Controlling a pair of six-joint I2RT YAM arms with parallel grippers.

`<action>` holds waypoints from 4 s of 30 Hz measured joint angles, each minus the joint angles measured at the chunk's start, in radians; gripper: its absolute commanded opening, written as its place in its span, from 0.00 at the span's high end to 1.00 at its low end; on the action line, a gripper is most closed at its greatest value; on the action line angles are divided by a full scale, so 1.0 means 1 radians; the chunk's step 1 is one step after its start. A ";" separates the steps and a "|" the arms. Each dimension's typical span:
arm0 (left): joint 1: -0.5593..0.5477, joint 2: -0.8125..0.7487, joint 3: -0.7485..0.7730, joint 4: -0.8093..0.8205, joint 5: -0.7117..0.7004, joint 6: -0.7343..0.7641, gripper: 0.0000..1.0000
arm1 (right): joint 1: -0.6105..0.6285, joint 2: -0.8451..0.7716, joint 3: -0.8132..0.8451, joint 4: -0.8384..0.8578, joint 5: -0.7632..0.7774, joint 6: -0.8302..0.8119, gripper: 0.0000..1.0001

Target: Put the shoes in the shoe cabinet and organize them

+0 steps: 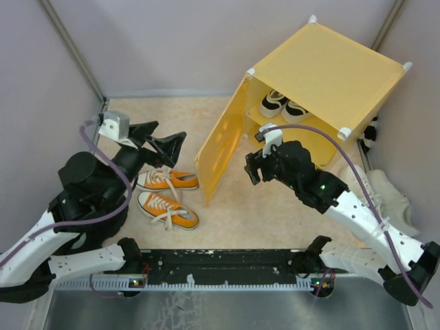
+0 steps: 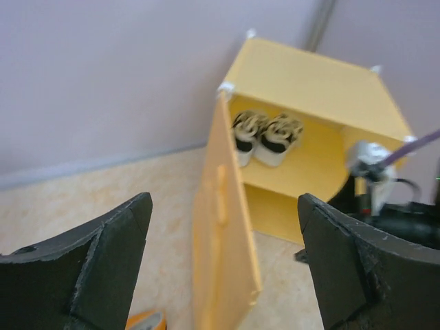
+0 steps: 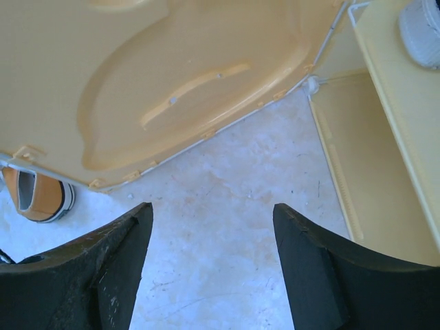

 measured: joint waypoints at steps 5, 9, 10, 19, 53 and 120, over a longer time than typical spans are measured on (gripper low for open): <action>0.000 0.017 -0.095 -0.123 -0.277 -0.149 0.01 | 0.000 -0.034 -0.003 -0.020 0.011 0.003 0.29; 0.037 0.055 -0.170 -0.219 -0.435 -0.290 0.01 | 0.000 -0.034 -0.014 -0.028 0.019 0.007 0.29; 0.065 0.067 -0.180 -0.243 -0.455 -0.326 0.01 | 0.000 -0.034 -0.015 -0.034 0.020 0.011 0.29; 0.266 0.190 -0.282 -0.261 -0.361 -0.523 0.14 | 0.000 -0.041 -0.027 -0.045 0.043 0.031 0.28; 0.364 0.625 -0.364 -0.447 -0.105 -1.419 0.57 | 0.000 -0.063 -0.076 -0.053 0.079 0.066 0.26; 0.290 0.271 -0.438 -0.584 0.189 -1.185 0.33 | 0.000 -0.064 -0.113 -0.016 0.086 0.093 0.26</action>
